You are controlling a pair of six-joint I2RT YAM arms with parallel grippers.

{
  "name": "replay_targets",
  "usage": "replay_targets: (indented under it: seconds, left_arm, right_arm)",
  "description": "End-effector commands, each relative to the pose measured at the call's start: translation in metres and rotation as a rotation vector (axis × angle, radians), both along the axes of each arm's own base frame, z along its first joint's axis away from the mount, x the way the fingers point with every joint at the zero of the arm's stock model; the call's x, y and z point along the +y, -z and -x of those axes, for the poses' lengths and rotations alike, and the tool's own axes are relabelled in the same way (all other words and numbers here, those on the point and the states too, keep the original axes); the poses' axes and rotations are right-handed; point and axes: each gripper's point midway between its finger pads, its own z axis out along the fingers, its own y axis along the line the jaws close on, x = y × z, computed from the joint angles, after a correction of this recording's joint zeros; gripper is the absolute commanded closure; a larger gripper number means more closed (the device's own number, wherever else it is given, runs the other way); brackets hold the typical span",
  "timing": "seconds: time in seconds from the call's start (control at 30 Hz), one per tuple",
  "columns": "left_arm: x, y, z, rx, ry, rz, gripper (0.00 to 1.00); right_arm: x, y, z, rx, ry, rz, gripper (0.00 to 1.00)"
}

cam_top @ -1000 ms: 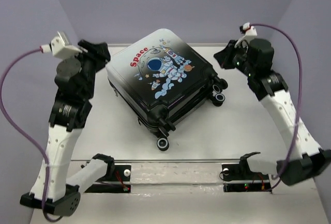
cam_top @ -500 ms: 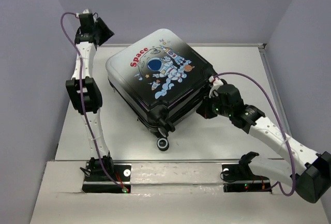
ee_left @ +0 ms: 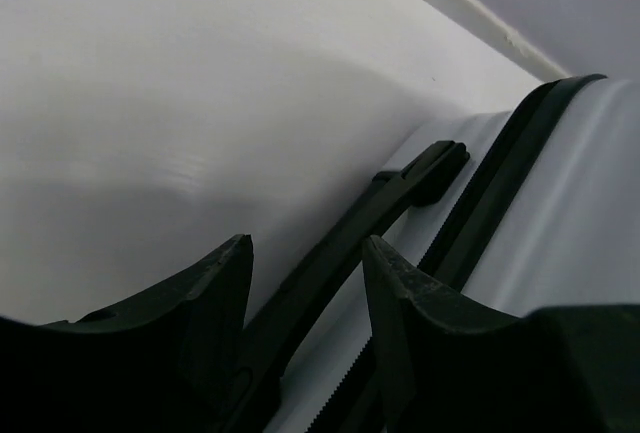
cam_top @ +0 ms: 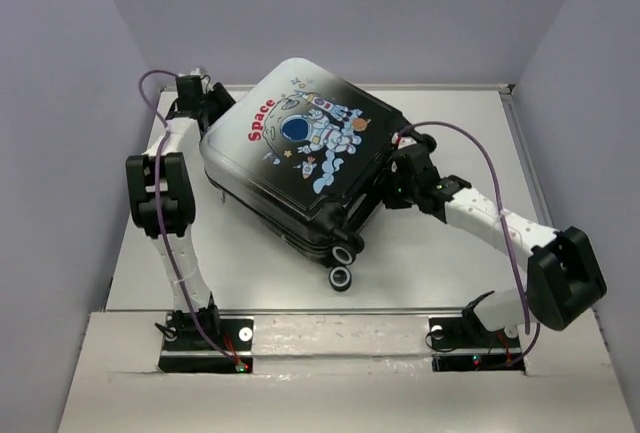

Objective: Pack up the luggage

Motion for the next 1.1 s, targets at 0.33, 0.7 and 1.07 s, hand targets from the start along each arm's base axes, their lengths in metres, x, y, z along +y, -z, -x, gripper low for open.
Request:
replay_targets:
  seconds: [0.33, 0.7, 1.07]
  left_arm:
    - [-0.065, 0.039, 0.254, -0.068, -0.076, -0.04, 0.46]
    - [-0.069, -0.007, 0.332, -0.222, -0.071, 0.048, 0.45]
    - [-0.104, -0.049, 0.345, -0.276, 0.167, 0.079, 0.46]
  right_arm:
    - [0.138, -0.149, -0.173, -0.22, -0.357, -0.411, 0.91]
    - [0.12, -0.209, -0.212, -0.199, -0.288, -0.476, 0.2]
    - [0.039, -0.29, -0.119, -0.501, -0.261, -0.31, 0.73]
